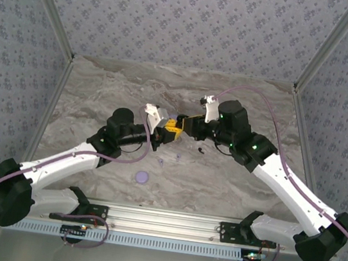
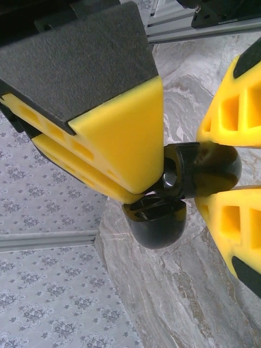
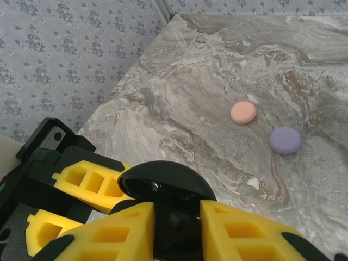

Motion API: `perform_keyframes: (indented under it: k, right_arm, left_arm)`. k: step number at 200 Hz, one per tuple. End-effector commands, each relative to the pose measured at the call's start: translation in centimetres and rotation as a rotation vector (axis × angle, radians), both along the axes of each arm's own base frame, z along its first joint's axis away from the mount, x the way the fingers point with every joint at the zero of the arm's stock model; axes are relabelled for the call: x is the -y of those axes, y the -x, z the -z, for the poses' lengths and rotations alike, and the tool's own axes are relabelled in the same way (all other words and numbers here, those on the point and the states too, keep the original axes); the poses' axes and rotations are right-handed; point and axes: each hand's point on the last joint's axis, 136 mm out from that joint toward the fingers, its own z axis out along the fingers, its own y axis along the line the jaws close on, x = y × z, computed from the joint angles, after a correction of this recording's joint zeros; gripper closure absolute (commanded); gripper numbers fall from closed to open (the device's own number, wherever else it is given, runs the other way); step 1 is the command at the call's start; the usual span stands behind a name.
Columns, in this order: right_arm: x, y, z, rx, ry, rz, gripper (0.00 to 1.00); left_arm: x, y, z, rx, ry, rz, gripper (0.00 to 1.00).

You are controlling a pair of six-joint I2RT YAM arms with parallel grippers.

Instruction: Insert the wireless bluetooth earbuds into the charging case

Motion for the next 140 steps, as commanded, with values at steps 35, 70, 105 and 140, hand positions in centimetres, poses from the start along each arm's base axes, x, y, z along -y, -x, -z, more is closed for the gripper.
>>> perform_keyframes:
  k: [35,70,105,140]
  right_arm:
    - [1.6,0.5,-5.0,0.062,-0.102,-0.016,0.40]
    - [4.9,-0.3,-4.2,0.050,-0.061,0.090,0.23]
    - [10.3,-2.2,4.7,-0.225,0.142,0.317,0.24]
    - [10.9,-2.6,12.7,-0.400,0.301,0.314,0.39]
  left_arm:
    - [0.0,0.5,-1.7,0.055,0.044,0.010,0.98]
    - [-0.5,0.2,-1.5,0.060,0.040,-0.029,0.98]
    - [-1.5,0.1,-1.6,0.080,0.035,-0.078,0.98]
    - [-2.2,0.2,-1.6,0.091,0.025,-0.102,0.98]
